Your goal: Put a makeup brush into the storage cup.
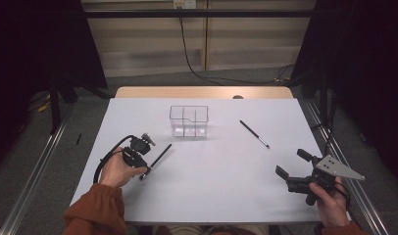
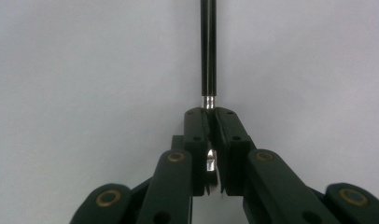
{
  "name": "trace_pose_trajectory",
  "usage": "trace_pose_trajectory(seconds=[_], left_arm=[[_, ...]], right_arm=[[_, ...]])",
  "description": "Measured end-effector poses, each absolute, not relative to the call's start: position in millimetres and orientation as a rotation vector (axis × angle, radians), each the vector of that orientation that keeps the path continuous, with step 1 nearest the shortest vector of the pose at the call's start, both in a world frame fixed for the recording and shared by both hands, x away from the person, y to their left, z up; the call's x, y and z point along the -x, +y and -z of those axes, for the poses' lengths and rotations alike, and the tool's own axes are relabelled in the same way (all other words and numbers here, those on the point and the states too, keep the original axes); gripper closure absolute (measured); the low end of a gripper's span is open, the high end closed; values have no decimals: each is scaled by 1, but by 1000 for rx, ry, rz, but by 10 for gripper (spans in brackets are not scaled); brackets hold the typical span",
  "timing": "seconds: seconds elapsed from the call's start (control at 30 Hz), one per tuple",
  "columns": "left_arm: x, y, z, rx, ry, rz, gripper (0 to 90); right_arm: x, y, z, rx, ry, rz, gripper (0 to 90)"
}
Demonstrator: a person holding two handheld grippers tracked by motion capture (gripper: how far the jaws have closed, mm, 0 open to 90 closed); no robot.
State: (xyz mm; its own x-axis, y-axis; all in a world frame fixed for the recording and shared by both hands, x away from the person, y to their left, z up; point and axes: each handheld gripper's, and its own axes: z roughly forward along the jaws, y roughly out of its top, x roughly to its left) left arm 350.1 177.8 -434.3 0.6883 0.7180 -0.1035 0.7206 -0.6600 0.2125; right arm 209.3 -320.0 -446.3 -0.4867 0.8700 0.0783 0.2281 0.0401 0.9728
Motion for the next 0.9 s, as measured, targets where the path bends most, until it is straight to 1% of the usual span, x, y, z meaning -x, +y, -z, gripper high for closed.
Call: trace_pose_trajectory(seconds=[0.13, 0.3, 0.33, 0.47, 0.5, 0.6, 0.67, 0.8, 0.9], left_arm=[[-348, 183, 426, -2571, 1143, 1, 839], [-345, 186, 423, -2528, 1158, -22, 839], [-343, 189, 421, -2482, 1144, -32, 839], [-341, 192, 417, -2439, 1107, -47, 839], [-340, 194, 415, -2407, 1080, -77, 839], [-338, 196, 413, -2366, 1079, -90, 839], [-335, 199, 412, -2316, 1026, -99, 839], [-334, 202, 412, -2276, 1032, -121, 839], [-331, 207, 408, -2192, 1005, -166, 839]], right_arm=[[-209, -320, 446, -1108, 1761, -1478, 0], [-209, -320, 446, -1107, 1761, -1479, 0], [-209, -320, 446, -1106, 1759, -1479, 0], [-209, -320, 446, -1107, 1761, -1479, 0], [-209, -320, 446, -1107, 1761, -1479, 0], [-209, -320, 446, -1107, 1761, -1478, 0], [-210, -320, 446, -1101, 1766, -1474, 0], [-210, -320, 446, -1102, 1764, -1476, 0], [-209, -320, 446, -1106, 1760, -1480, 0]])
